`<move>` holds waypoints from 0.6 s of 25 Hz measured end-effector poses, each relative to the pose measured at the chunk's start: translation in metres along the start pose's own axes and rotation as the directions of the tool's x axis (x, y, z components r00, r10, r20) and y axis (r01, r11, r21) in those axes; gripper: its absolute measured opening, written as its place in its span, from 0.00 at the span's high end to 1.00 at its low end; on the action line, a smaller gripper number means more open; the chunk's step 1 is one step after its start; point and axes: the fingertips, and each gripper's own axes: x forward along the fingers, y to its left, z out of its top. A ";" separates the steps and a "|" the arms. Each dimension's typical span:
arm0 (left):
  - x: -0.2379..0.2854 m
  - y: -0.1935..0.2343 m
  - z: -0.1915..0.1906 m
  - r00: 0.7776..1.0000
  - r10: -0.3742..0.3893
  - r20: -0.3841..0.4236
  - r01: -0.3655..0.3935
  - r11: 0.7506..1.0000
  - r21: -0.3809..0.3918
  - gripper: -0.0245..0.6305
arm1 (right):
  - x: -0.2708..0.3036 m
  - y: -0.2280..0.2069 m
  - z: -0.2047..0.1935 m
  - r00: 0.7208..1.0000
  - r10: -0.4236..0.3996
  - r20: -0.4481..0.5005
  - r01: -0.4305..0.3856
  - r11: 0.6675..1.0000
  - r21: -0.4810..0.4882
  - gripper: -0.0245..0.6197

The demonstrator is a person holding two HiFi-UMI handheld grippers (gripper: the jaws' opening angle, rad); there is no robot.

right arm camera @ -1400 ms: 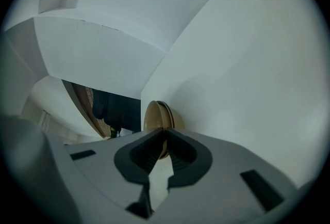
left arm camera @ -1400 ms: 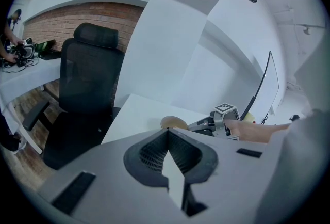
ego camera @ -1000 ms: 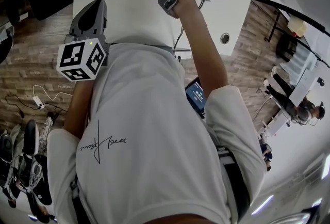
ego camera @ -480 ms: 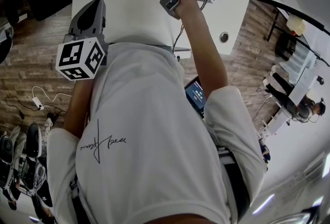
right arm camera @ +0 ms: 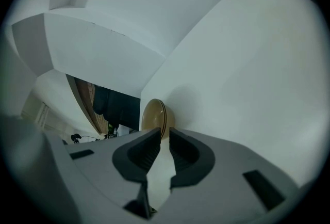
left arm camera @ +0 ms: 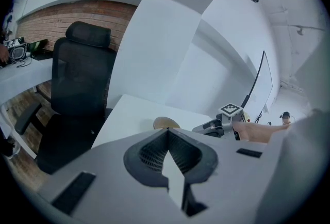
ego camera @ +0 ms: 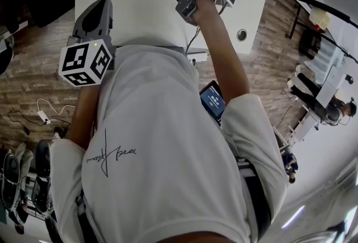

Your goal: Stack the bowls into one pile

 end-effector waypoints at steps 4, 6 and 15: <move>0.003 -0.005 0.000 1.000 -0.016 0.000 0.016 1.000 0.007 0.96 | -0.012 -0.002 -0.011 1.000 -0.006 -0.015 0.005 0.999 -0.033 0.87; 0.005 -0.008 0.000 1.000 -0.027 -0.002 0.027 1.000 0.013 0.96 | -0.018 -0.003 -0.016 1.000 -0.012 -0.016 0.011 0.998 -0.055 0.87; 0.013 -0.026 0.004 0.997 -0.071 -0.006 0.071 0.997 0.041 0.96 | -0.045 0.000 -0.031 0.999 -0.040 0.011 0.042 0.979 -0.197 0.89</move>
